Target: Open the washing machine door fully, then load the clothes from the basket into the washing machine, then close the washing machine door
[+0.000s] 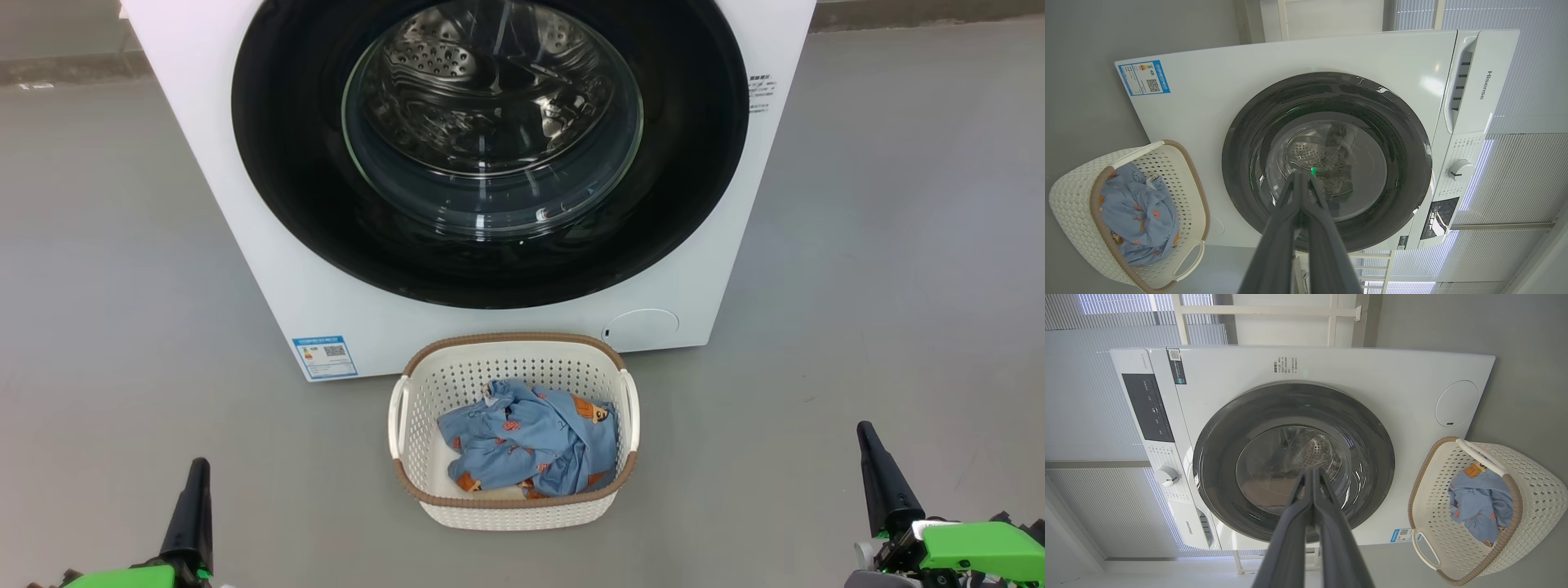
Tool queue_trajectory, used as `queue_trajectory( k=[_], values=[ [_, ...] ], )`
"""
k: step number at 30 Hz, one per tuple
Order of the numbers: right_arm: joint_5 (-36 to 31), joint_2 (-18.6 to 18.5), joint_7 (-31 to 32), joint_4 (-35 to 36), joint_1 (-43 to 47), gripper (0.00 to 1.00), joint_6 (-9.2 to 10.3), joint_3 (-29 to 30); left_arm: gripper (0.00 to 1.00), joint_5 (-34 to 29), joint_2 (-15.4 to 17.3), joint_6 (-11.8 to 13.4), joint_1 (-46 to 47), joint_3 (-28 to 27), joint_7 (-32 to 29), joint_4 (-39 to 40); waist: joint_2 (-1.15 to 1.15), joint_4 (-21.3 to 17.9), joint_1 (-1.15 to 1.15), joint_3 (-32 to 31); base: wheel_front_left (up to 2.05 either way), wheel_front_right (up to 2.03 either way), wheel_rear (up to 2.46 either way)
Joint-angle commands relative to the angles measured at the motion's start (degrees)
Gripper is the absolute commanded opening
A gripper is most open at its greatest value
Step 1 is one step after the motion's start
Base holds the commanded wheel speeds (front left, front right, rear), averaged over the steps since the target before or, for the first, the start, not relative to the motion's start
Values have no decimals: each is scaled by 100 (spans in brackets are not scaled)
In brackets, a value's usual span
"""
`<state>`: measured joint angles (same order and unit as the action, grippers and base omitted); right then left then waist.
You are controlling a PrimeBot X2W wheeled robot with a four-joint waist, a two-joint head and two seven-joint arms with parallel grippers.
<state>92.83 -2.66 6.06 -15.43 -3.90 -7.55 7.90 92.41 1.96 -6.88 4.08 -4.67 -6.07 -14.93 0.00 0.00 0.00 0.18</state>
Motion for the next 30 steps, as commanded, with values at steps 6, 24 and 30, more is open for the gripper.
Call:
queue_trajectory(
  k=[6,24,30],
  values=[
    [-65,-21,42,141,-228,0,6,-140,0,-24,92,-61,211,-184,-41,90,0,0,0,0,0,0,0],
    [-65,-21,42,141,-228,0,6,-140,0,-24,92,-61,211,-183,-41,90,0,0,0,0,0,0,0],
    [-65,-21,41,141,-228,0,6,-140,0,-24,92,-61,211,-183,-41,90,0,0,0,0,0,0,0]
  ],
)
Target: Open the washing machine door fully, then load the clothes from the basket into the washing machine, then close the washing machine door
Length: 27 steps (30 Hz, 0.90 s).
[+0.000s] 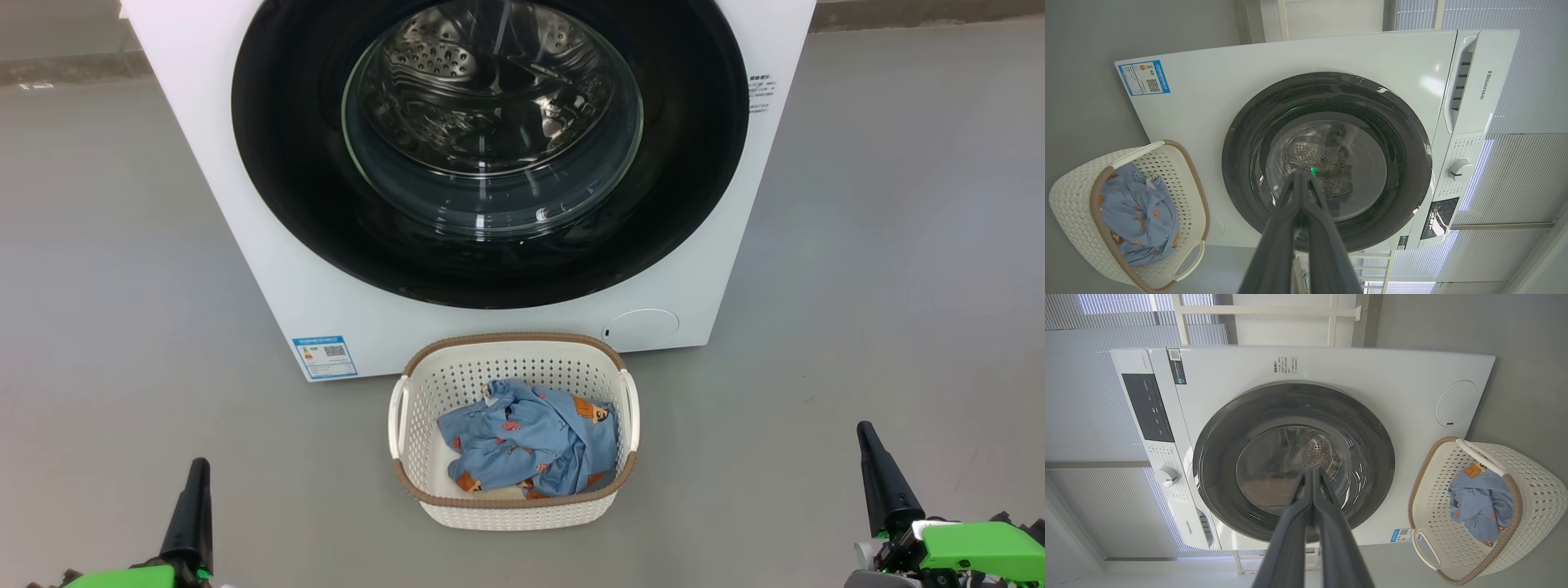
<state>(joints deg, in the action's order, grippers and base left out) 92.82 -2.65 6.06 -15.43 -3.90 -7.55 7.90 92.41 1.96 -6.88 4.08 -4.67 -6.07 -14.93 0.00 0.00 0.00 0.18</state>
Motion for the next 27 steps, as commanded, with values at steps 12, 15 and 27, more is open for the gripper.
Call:
queue_trajectory(
  k=[12,15,27],
  values=[
    [-64,-22,41,141,-228,0,6,-140,0,-24,92,-61,211,-183,-41,90,0,0,0,0,0,0,0],
    [-64,-22,41,141,-228,0,6,-140,0,-24,92,-61,211,-183,-41,90,0,0,0,0,0,0,0],
    [3,29,-11,-161,85,100,-1,0,100,1,-53,8,-89,21,5,-105,0,0,0,0,0,0,0]
  ],
)
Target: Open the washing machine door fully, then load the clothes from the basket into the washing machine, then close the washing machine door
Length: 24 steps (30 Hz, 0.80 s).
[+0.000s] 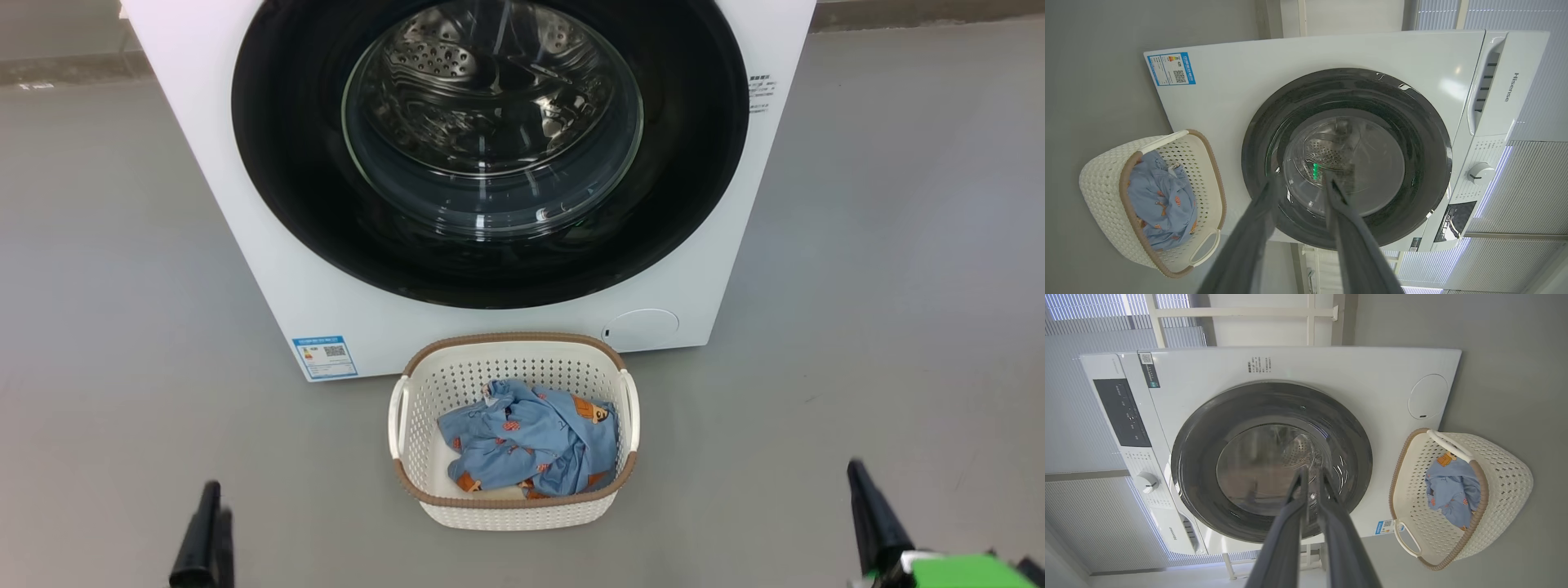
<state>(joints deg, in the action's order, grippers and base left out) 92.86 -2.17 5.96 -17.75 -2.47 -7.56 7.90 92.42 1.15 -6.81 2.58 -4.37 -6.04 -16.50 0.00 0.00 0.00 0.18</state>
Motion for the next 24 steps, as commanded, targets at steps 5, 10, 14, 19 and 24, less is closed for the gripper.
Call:
queue_trajectory(
  k=[5,10,14,19,24],
  values=[
    [-26,-1,-35,-12,4,100,0,0,100,-17,-10,-1,6,51,66,-3,0,1,-6,-1,0,0,0],
    [-53,-21,-80,31,-18,100,1,-5,100,-33,-2,-4,44,109,146,30,0,3,-5,-7,0,0,0],
    [-74,-39,-119,70,-39,100,1,-14,100,-48,4,-6,79,152,211,60,0,5,-1,4,0,0,0],
    [-118,-74,-178,117,-66,100,1,-36,100,-77,18,-9,121,204,294,91,0,7,0,6,0,0,0],
    [-199,-126,-265,158,-89,100,1,-85,100,-182,50,-12,160,271,385,119,0,8,0,8,0,0,0]
  ],
)
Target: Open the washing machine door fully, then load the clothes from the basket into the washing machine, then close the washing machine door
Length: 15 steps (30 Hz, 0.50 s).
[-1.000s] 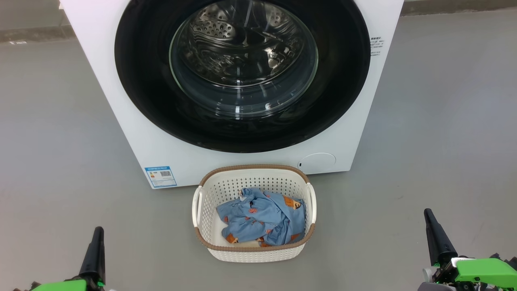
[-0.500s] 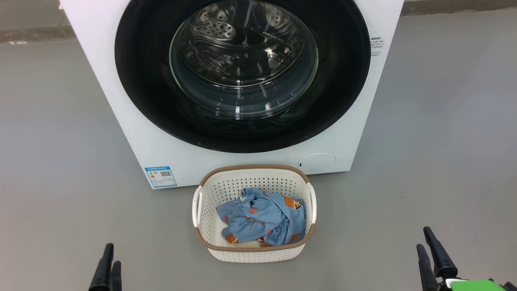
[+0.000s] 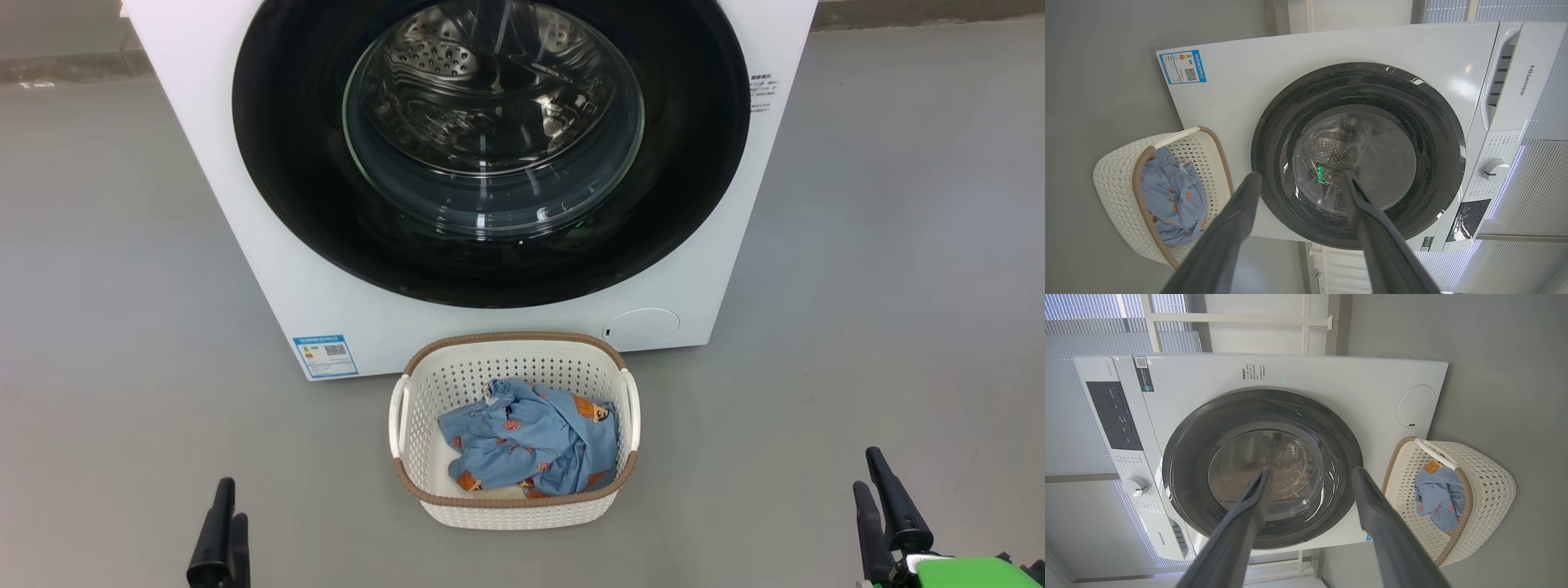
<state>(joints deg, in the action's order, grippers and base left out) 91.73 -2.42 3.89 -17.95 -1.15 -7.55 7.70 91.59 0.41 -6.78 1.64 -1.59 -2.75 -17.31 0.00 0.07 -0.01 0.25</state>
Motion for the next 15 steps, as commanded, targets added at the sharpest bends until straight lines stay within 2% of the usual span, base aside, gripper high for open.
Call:
queue_trajectory(
  k=[1,15],
  values=[
    [-109,-114,-80,185,-226,100,0,-79,100,-138,133,-15,262,8,76,204,0,0,0,1,0,0,0],
    [-699,-380,-415,169,-284,100,1,-384,100,-973,153,-22,335,42,302,207,0,19,0,-19,0,0,0]
  ],
)
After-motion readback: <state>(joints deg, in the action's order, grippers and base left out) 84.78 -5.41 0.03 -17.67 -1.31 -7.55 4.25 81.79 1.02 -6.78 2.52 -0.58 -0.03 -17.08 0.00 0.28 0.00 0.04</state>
